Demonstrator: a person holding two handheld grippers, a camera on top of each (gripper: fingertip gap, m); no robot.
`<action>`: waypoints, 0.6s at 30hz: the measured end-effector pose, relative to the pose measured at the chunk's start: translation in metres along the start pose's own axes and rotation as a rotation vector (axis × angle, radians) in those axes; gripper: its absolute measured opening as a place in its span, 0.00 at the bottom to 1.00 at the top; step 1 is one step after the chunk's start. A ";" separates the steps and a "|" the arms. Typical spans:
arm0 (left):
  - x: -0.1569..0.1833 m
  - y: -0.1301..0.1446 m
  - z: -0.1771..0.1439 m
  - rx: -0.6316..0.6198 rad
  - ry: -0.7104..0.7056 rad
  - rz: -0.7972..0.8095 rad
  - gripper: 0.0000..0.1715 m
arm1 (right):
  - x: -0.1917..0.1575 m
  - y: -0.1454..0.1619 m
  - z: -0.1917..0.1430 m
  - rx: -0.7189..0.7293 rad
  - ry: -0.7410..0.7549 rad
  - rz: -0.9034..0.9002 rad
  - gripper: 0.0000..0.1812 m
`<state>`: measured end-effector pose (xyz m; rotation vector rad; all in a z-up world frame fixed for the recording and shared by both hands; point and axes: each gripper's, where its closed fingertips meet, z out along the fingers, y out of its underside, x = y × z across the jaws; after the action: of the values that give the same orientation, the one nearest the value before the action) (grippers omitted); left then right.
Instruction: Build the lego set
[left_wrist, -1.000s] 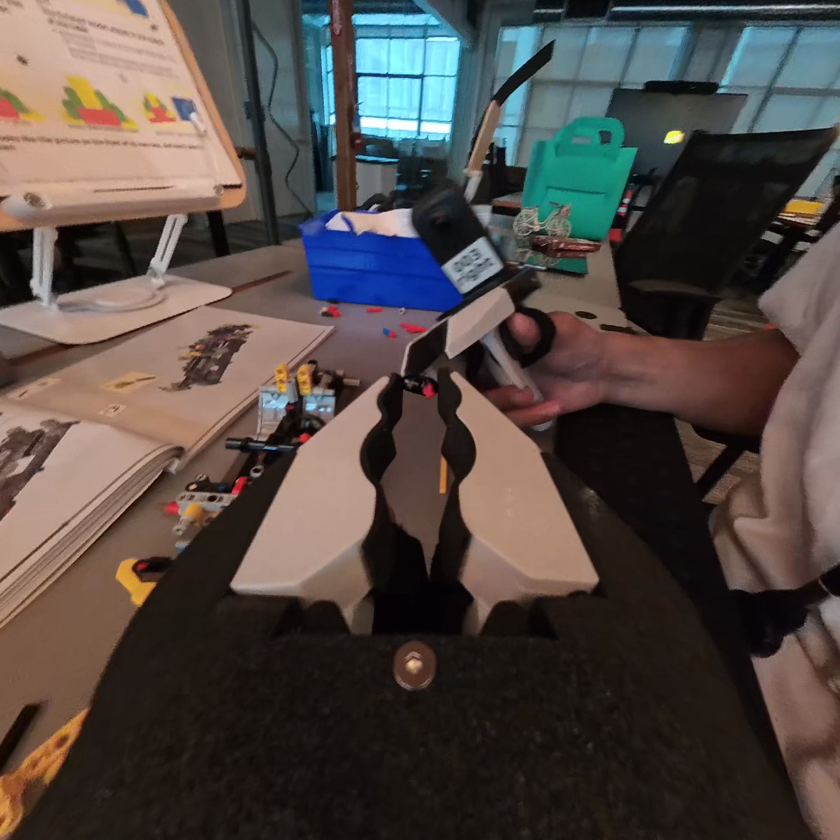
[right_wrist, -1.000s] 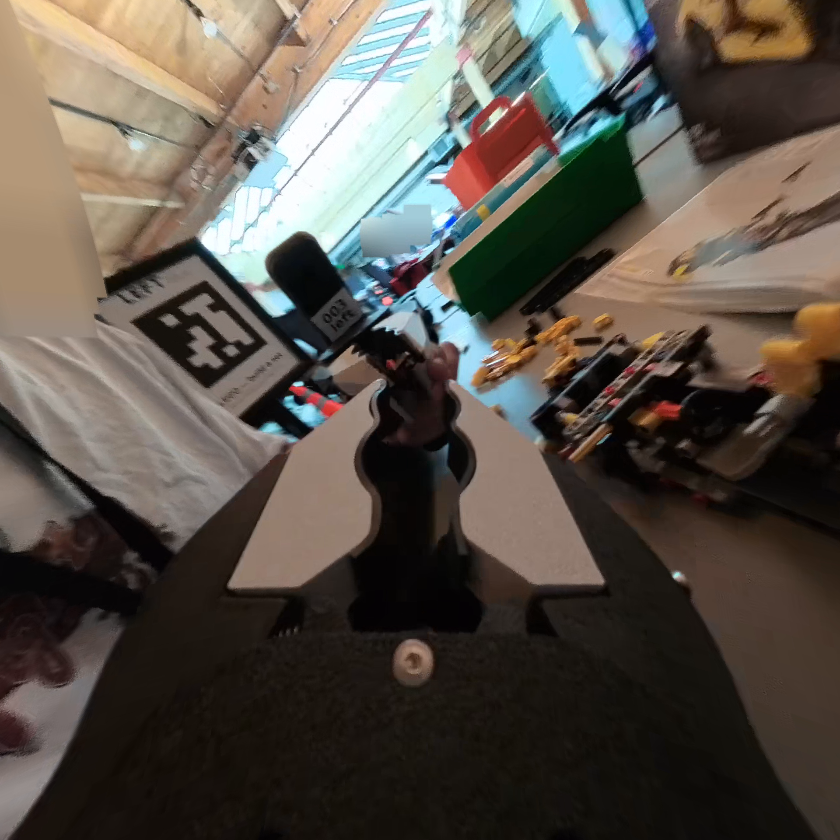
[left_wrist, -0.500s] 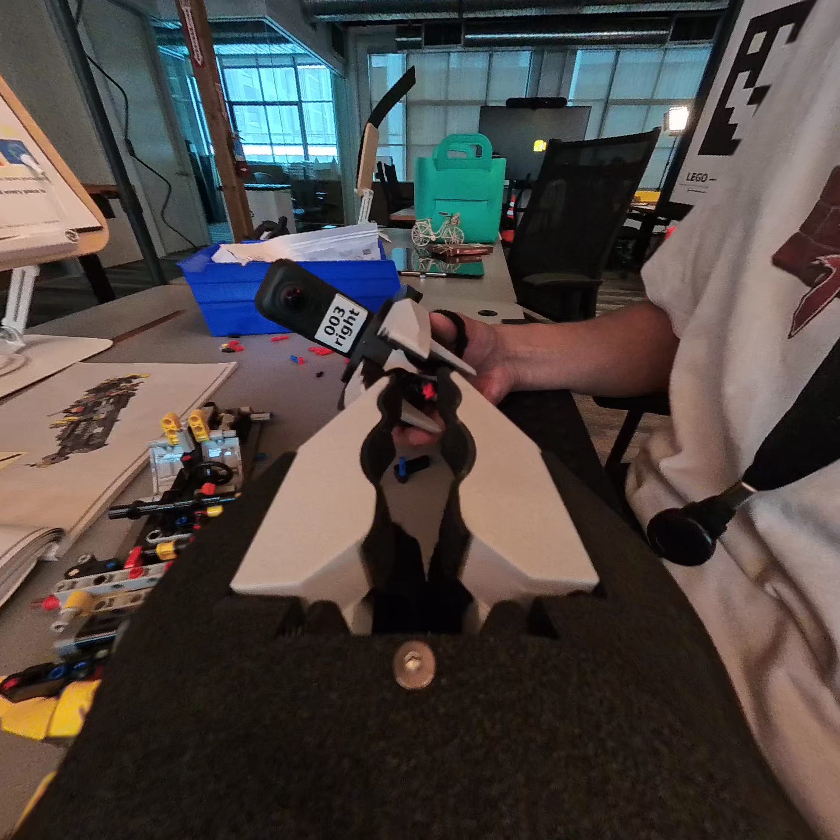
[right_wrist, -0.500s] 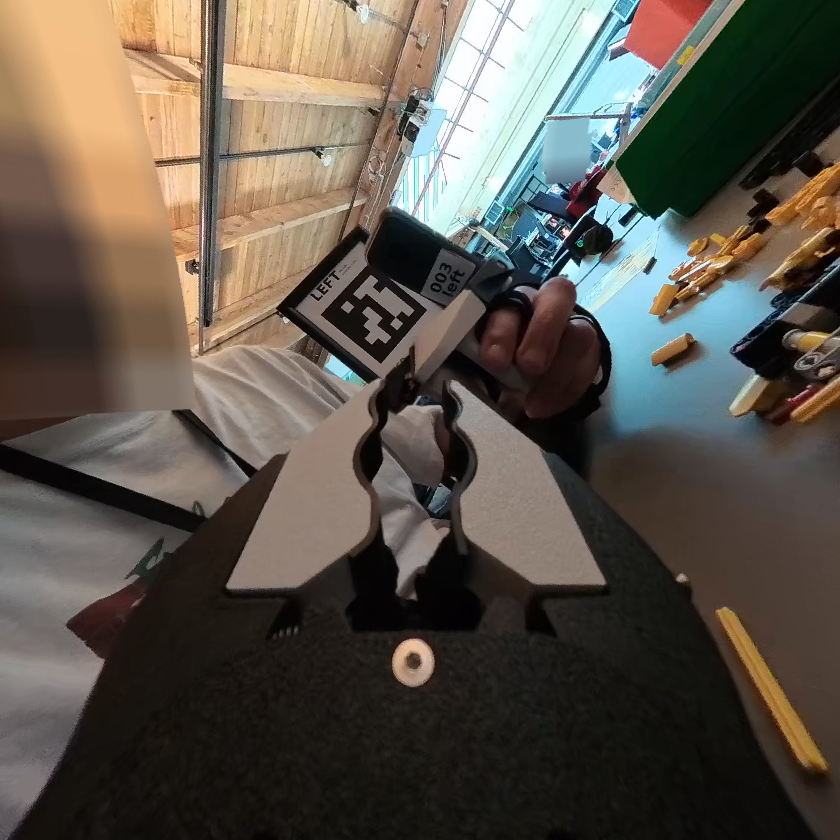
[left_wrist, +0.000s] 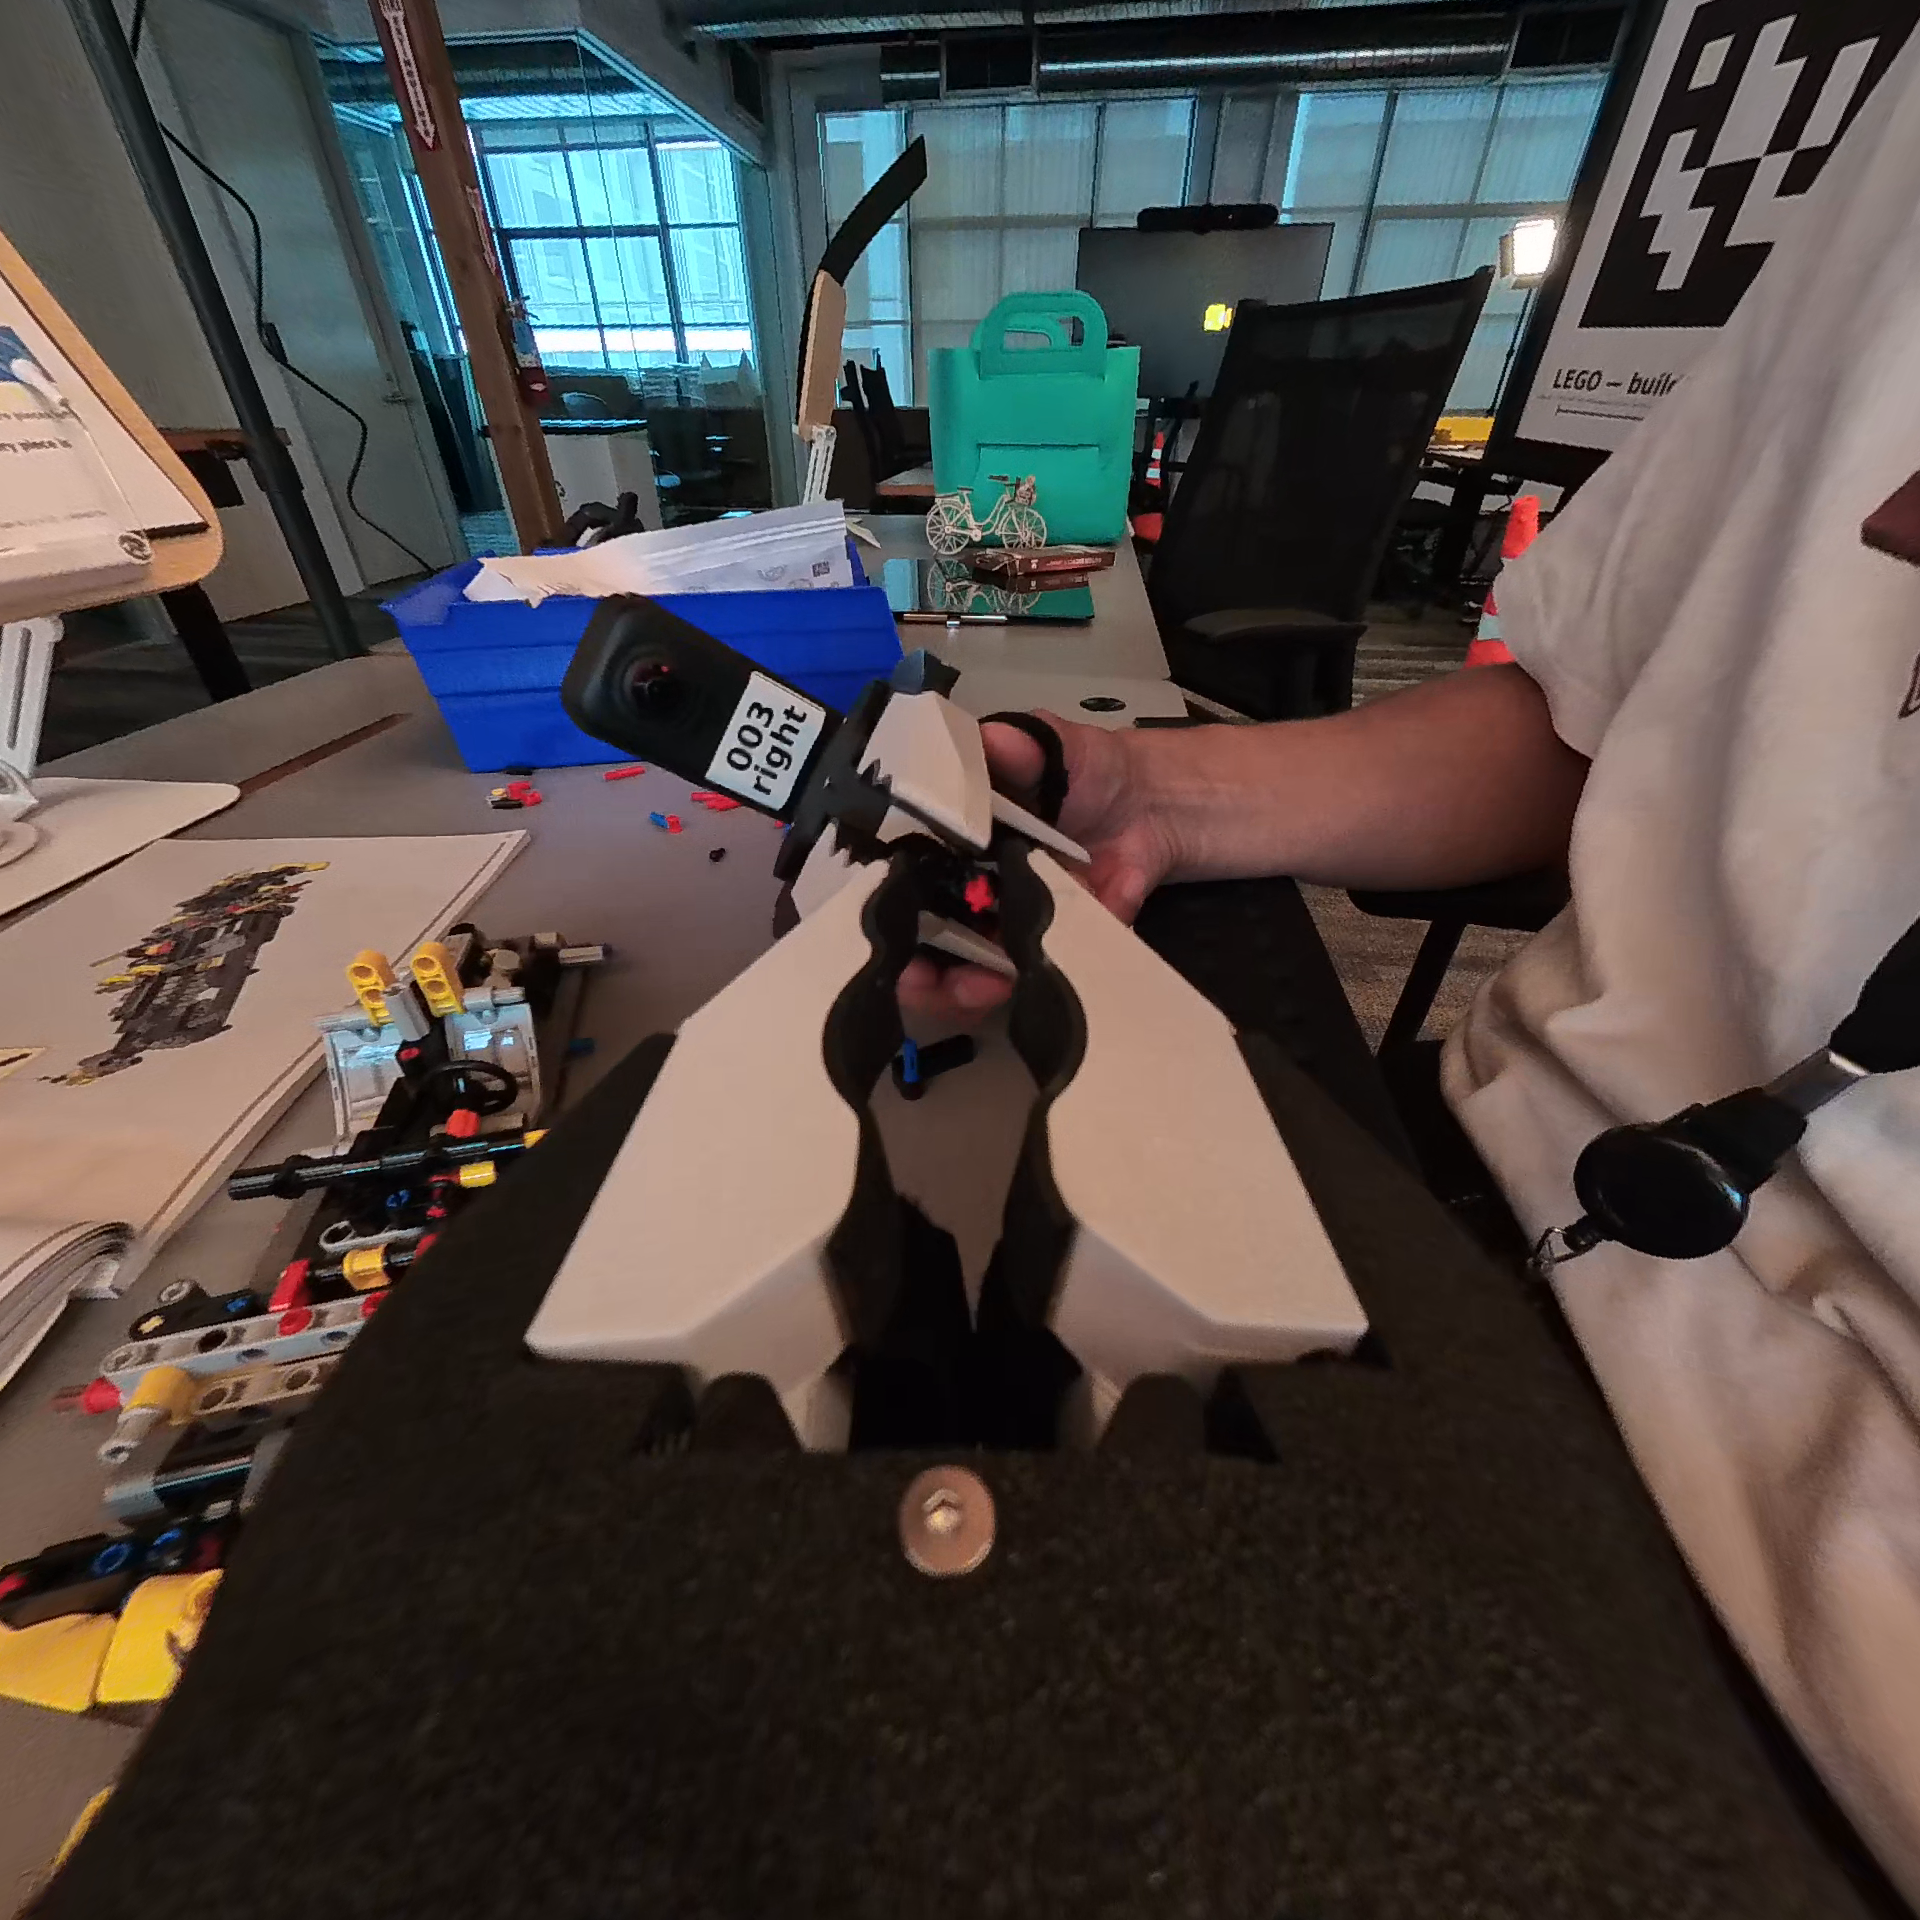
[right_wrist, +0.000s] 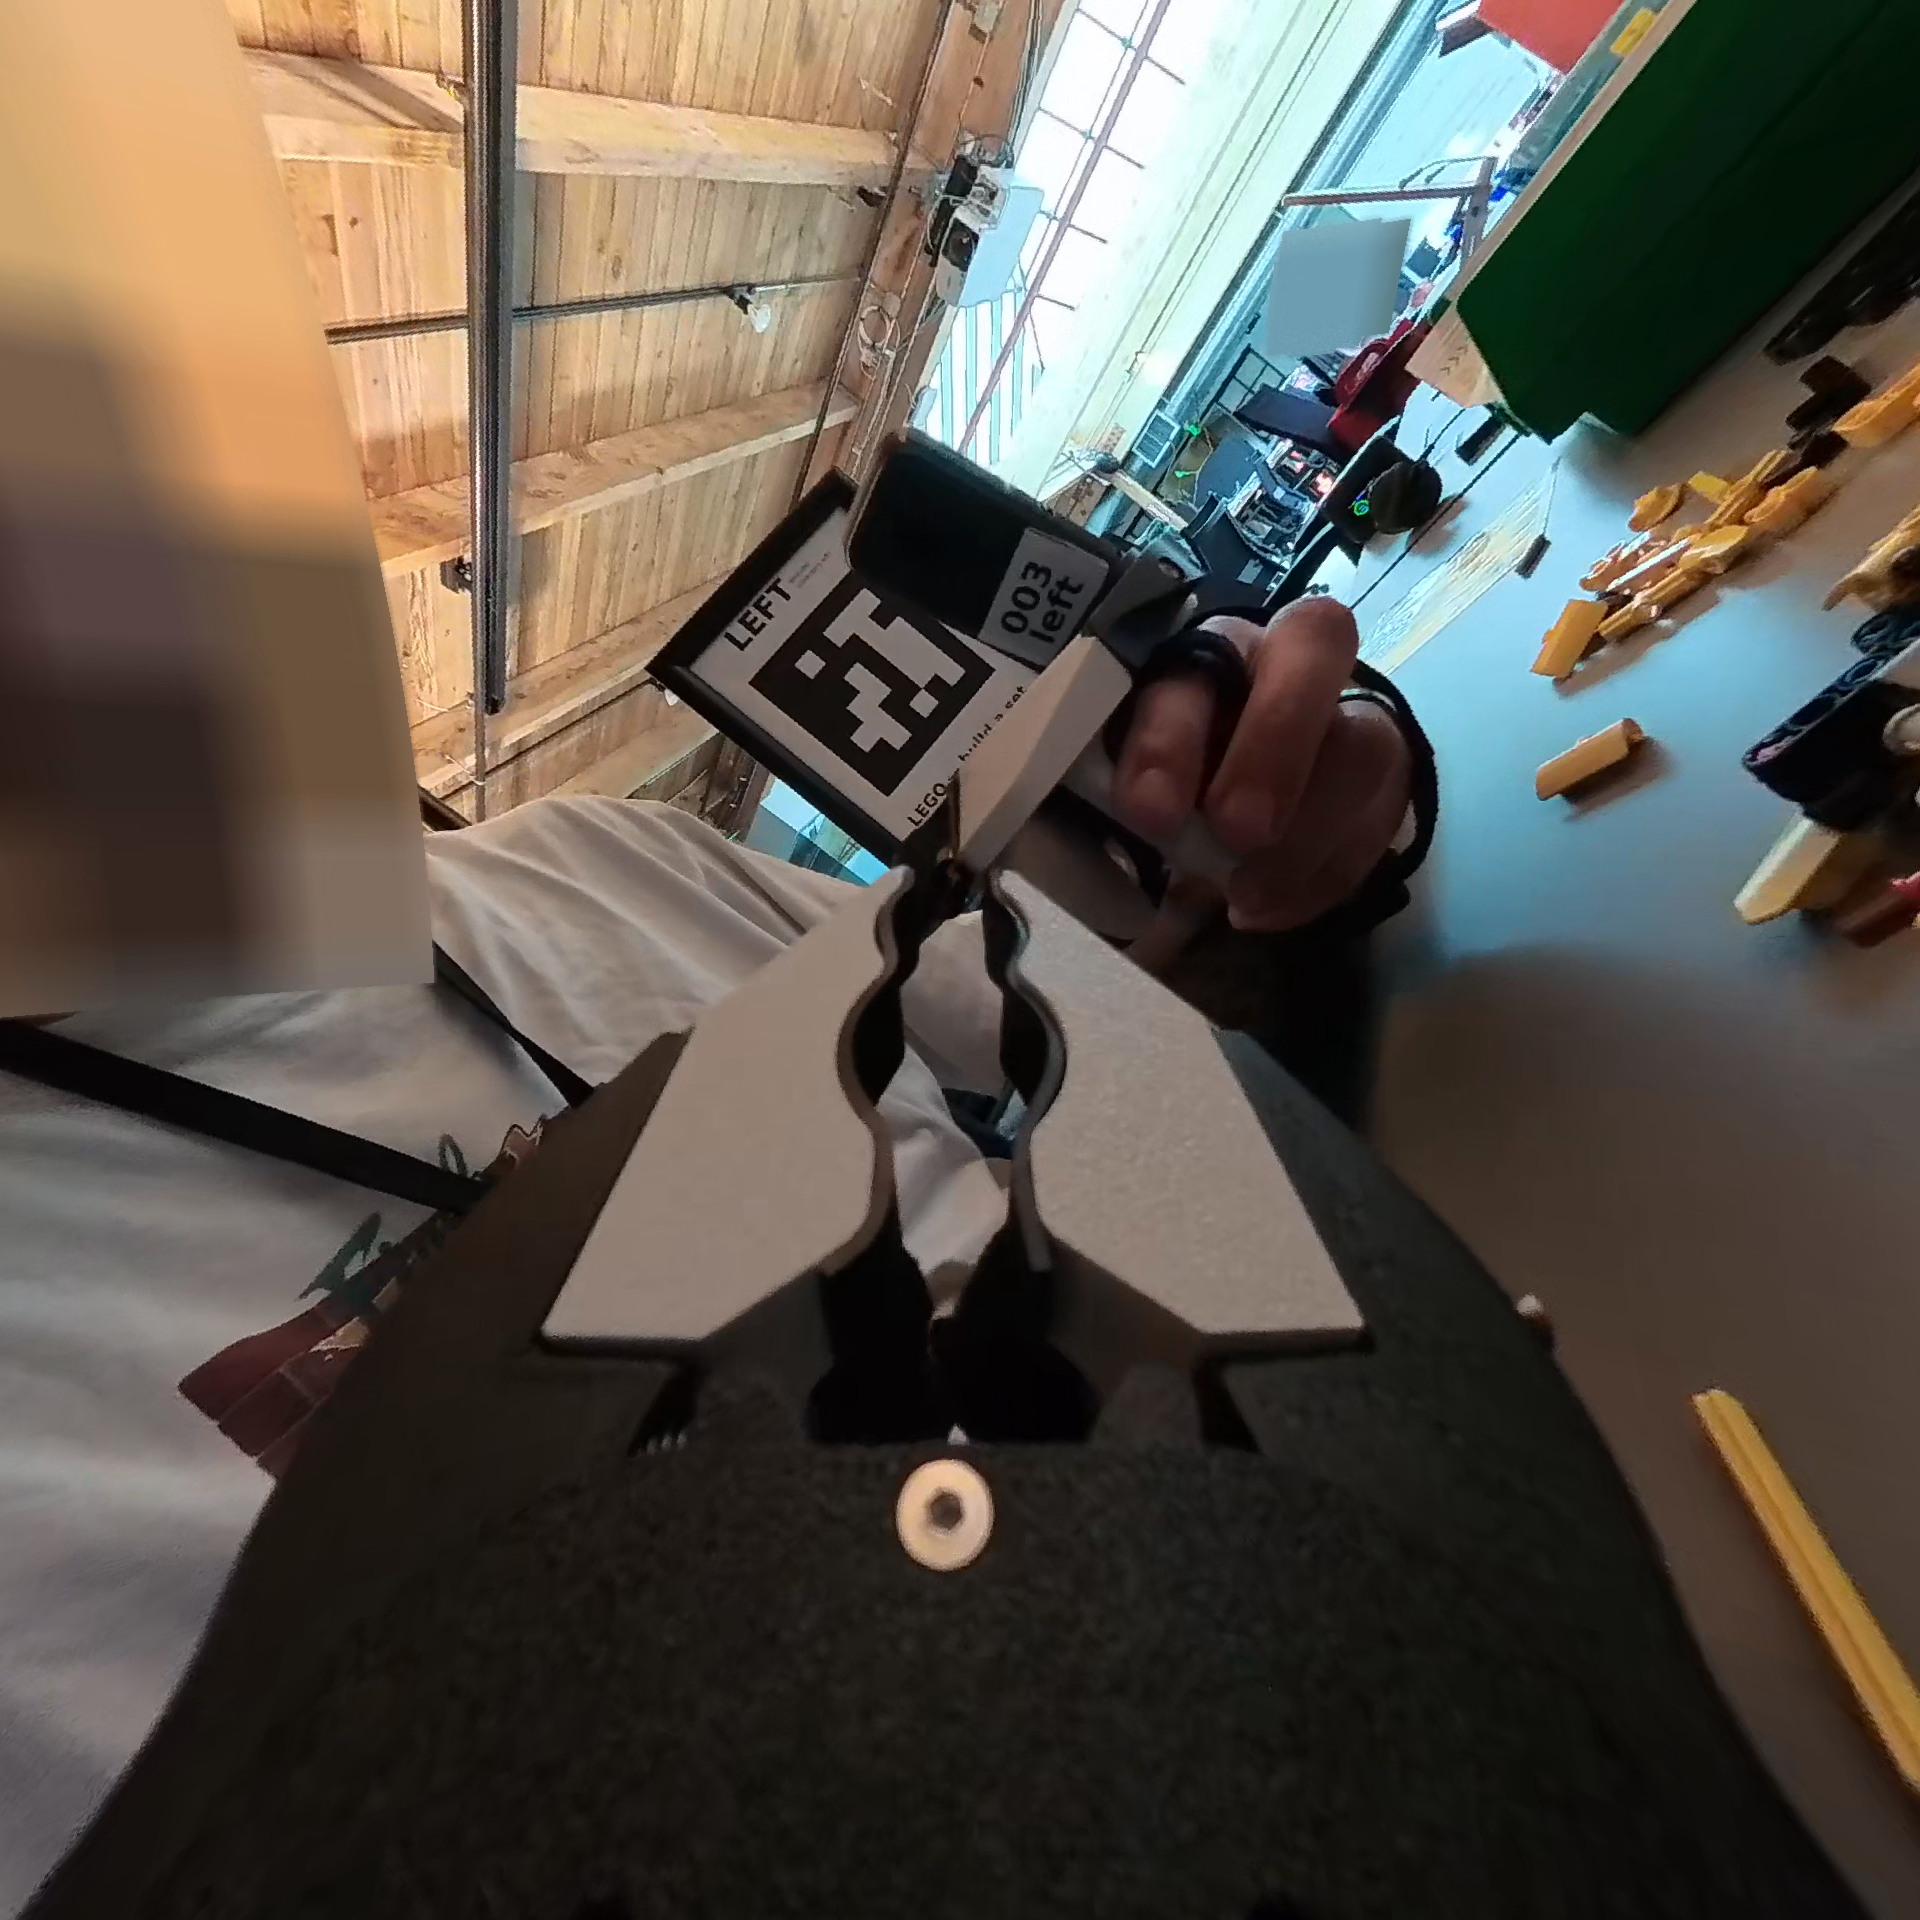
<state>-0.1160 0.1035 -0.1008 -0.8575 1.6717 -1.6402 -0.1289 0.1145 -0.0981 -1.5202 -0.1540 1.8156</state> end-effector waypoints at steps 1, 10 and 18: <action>0.000 0.000 0.000 0.000 0.001 0.000 0.07 | 0.000 0.000 0.000 -0.003 -0.004 0.003 0.06; -0.007 0.011 0.003 -0.065 -0.079 0.117 0.07 | 0.010 0.002 -0.005 -0.025 0.068 0.013 0.03; -0.006 0.008 0.003 -0.055 -0.088 0.162 0.07 | 0.006 0.003 -0.004 -0.014 0.025 0.034 0.03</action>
<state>-0.1102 0.1062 -0.1093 -0.7875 1.6856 -1.4334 -0.1270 0.1146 -0.1051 -1.5637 -0.1294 1.8247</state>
